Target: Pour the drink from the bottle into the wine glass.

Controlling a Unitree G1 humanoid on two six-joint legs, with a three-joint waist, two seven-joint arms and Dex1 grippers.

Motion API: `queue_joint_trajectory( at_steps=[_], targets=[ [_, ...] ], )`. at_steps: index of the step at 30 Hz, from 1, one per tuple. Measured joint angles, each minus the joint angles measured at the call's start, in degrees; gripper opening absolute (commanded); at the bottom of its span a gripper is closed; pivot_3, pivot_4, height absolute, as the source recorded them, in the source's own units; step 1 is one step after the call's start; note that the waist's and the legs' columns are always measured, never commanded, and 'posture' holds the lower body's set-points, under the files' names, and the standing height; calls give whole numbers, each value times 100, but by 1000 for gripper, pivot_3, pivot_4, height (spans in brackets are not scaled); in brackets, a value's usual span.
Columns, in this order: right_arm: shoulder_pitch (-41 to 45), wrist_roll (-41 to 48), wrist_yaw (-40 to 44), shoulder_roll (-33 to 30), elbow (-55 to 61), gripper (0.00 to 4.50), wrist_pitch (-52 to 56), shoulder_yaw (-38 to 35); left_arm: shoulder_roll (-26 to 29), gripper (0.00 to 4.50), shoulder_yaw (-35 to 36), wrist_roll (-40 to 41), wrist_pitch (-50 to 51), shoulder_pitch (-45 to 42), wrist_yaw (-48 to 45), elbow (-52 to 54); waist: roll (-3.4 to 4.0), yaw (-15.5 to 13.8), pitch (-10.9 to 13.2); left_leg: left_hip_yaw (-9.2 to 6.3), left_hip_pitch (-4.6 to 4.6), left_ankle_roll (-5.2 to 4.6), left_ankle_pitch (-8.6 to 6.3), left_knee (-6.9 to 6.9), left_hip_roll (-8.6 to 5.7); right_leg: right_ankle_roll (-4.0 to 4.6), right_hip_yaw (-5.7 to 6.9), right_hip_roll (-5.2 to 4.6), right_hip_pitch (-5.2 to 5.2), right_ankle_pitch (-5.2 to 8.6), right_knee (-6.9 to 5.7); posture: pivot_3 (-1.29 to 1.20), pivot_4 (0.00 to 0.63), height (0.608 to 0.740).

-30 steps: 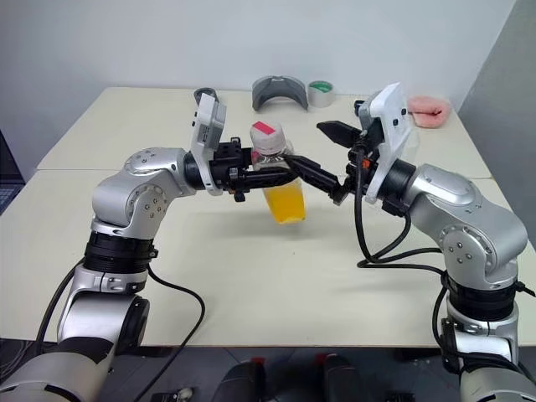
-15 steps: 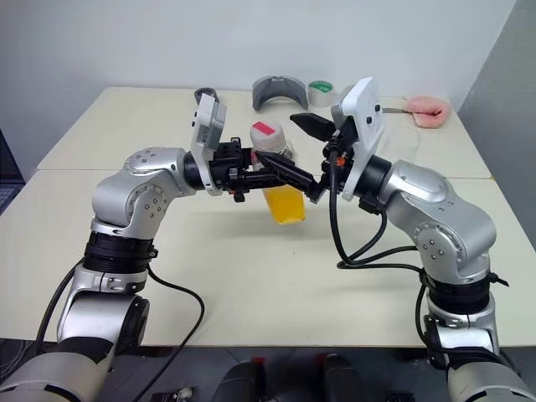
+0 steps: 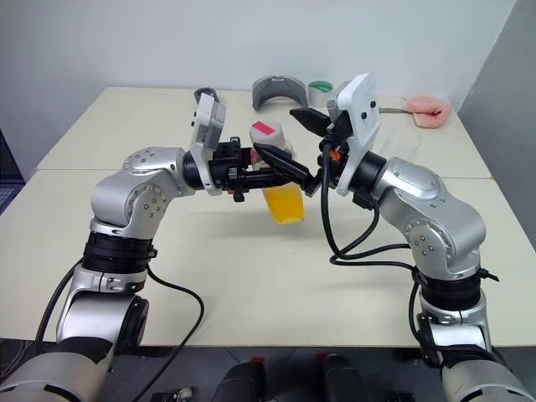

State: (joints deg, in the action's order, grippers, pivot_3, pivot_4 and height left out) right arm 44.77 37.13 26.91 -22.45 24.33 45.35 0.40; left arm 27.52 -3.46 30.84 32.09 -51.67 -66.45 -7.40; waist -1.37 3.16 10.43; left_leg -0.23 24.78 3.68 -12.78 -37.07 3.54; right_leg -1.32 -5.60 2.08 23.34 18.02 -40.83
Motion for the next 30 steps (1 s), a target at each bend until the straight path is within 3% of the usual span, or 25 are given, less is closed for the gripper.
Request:
queue_joint_trajectory(
  at_steps=[30],
  targets=[
    [-54,77,17,-334,112,4464,87,-154,0,1974,0,-44,0,0,58,-1,0,0,0,0,0,0,0,0,0,0,0,0,0,0,0,0,150,740]
  ],
)
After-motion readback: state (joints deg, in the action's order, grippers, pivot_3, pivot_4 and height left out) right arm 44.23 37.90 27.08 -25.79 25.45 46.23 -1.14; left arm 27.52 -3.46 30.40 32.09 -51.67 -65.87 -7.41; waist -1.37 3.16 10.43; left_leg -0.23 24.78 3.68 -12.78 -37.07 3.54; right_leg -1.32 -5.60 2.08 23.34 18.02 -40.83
